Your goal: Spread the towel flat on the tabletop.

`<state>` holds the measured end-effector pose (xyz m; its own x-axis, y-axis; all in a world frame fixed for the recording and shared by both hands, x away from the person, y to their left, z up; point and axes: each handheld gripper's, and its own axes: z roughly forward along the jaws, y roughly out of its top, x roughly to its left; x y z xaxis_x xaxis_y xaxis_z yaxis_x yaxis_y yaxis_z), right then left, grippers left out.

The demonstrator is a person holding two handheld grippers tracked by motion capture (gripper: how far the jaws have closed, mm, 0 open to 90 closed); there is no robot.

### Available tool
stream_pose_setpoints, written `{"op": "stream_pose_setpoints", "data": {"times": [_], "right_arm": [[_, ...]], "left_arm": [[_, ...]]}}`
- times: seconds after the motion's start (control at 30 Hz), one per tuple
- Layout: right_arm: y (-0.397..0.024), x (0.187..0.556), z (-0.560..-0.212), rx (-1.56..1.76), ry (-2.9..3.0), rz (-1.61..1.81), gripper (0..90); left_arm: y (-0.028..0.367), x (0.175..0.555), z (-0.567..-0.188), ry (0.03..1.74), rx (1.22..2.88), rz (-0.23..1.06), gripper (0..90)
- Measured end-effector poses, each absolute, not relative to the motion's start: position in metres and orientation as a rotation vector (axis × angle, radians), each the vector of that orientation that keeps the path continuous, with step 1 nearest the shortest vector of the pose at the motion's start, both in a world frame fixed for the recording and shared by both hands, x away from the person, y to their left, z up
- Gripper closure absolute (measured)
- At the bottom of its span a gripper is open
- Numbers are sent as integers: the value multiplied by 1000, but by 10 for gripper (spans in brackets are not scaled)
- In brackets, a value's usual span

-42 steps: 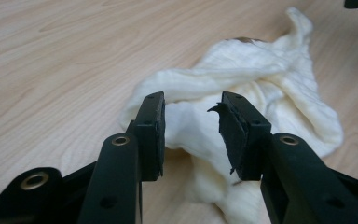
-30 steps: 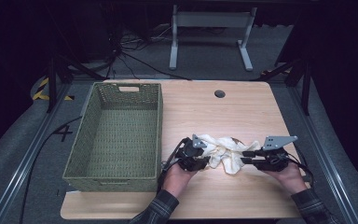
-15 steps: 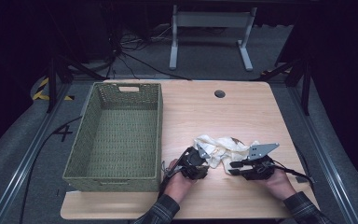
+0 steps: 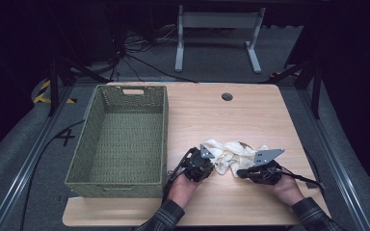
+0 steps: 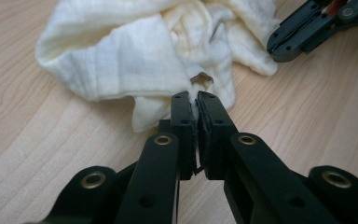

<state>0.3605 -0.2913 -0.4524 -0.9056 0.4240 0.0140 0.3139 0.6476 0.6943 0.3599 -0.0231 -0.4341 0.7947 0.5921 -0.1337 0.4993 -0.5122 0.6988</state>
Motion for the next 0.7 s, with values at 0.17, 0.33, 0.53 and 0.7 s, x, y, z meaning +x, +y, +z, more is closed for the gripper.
{"op": "stream_pose_setpoints", "data": {"times": [0.17,0.33,0.53,0.7], "right_arm": [[-308,361,-437,650,2647,1108,886],[-335,366,-426,721,2576,1115,887],[-363,373,-418,809,2500,1109,888],[-395,379,-413,907,2421,1109,890]], "left_arm": [[-18,360,-421,792,2154,156,859],[-13,359,-412,808,2113,182,861],[-10,359,-409,846,2092,209,860],[-8,361,-410,889,2096,223,861]]}}
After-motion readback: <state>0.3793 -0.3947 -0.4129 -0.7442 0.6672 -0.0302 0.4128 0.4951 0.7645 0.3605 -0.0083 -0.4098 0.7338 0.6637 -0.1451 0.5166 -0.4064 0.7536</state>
